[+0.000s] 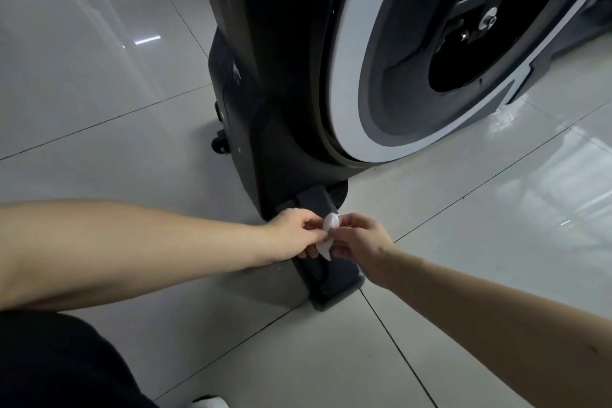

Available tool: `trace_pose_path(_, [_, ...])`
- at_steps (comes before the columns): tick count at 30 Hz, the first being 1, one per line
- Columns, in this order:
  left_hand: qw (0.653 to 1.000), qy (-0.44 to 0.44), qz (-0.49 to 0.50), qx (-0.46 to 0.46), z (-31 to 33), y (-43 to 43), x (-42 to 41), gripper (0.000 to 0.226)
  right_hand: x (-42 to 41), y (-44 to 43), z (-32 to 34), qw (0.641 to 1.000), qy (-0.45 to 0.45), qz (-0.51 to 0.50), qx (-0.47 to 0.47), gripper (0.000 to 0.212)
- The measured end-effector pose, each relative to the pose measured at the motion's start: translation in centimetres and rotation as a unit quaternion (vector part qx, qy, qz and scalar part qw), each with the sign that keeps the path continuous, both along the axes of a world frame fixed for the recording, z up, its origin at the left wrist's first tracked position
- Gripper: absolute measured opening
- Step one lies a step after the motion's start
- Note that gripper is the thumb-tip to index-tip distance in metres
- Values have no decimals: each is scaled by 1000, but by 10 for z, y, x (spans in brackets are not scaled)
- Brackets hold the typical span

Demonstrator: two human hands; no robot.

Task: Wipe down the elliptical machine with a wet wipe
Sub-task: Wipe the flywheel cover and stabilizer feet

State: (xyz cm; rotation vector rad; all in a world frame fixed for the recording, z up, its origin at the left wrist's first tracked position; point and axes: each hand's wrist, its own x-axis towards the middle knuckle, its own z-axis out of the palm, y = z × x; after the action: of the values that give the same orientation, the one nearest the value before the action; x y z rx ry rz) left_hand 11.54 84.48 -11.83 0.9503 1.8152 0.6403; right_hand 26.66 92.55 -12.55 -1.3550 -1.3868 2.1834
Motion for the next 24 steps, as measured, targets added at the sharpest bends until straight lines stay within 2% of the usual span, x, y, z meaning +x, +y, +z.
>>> trace_pose_path(4, [999,33,5,8,-9,-2,-16,10,-6,-5,1,998,32,-6,-58,18])
trace_pose_path(7, [998,52,36,20,-11,-2,-25,3,-18,-7,5,996,40,-47,-65,17])
trace_pose_path(11, [994,51,94,-3,-16,-4,-34,18,-42,2,7,991,2,-135,-9,17])
trace_pose_path(14, [993,42,101,-40,-23,-13,-46,12,-68,19,3,977,-57,-198,57,25])
trace_pose_path(17, [991,56,102,-68,-24,-22,-60,13,-89,38,0,958,-90,-259,80,12])
trace_pose_path(19, [989,60,111,-79,-22,-24,-69,15,-101,41,-5,950,-87,-291,71,6])
trace_pose_path(22, [986,82,123,-82,-20,-22,-79,16,-118,38,-17,938,-84,-332,44,26])
trace_pose_path(24, [985,92,118,-86,-19,-21,-85,15,-127,33,-25,932,-91,-350,7,26])
